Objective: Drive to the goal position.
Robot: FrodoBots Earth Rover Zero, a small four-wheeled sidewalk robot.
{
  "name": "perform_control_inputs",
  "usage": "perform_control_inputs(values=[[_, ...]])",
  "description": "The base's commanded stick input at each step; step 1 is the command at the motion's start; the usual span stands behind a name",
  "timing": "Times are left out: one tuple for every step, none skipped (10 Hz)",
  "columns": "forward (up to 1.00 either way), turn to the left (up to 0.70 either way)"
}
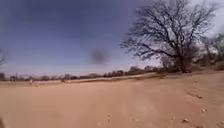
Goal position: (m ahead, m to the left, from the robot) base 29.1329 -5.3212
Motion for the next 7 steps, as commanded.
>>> perform_control_inputs(values=[[1.00, 0.00], [1.00, 0.00], [1.00, 0.00], [1.00, 0.00], [1.00, 0.00], [1.00, 0.00], [1.00, 0.00]])
